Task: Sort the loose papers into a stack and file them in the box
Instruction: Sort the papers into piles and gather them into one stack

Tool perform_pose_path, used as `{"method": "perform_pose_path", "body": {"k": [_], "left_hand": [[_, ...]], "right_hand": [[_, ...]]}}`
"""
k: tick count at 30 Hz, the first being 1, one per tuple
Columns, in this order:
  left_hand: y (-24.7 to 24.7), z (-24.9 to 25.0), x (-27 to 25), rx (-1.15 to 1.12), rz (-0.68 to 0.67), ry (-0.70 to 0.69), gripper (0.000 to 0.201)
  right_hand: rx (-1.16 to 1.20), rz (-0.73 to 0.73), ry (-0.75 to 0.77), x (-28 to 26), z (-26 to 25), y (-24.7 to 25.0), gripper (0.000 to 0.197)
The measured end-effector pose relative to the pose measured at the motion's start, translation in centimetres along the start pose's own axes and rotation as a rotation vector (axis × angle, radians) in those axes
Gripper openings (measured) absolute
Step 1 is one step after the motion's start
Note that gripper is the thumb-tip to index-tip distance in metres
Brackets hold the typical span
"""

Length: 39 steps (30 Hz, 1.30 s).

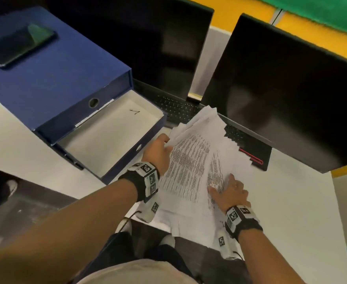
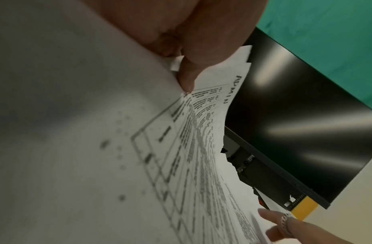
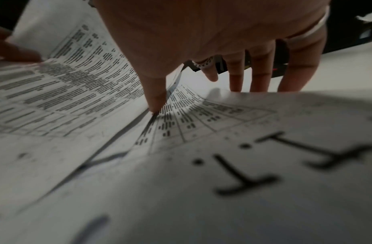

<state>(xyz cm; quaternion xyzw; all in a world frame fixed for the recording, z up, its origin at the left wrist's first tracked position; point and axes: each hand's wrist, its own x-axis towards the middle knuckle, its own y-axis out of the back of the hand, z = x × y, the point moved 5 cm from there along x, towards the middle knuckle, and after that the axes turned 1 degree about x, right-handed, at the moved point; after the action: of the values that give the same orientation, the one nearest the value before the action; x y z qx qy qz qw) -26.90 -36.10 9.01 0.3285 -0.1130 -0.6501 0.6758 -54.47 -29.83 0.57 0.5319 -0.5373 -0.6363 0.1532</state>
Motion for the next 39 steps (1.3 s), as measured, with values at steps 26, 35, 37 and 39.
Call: {"method": "perform_pose_path", "body": {"k": [26, 35, 37, 39], "left_hand": [[4.9, 5.6, -1.6, 0.204, 0.156, -0.175, 0.017], [6.0, 7.3, -1.9, 0.258, 0.170, -0.198, 0.016], [6.4, 7.4, -2.2, 0.278, 0.173, -0.204, 0.018], [7.0, 7.6, -2.6, 0.292, 0.186, -0.228, 0.019]], "right_hand": [[0.315, 0.009, -0.234, -0.6, -7.2, -2.3, 0.101], [0.323, 0.006, -0.300, -0.2, -8.3, -1.8, 0.084], [0.202, 0.020, -0.326, -0.3, -9.1, -1.7, 0.101], [0.192, 0.016, -0.360, -0.4, -9.7, -1.6, 0.104]]}}
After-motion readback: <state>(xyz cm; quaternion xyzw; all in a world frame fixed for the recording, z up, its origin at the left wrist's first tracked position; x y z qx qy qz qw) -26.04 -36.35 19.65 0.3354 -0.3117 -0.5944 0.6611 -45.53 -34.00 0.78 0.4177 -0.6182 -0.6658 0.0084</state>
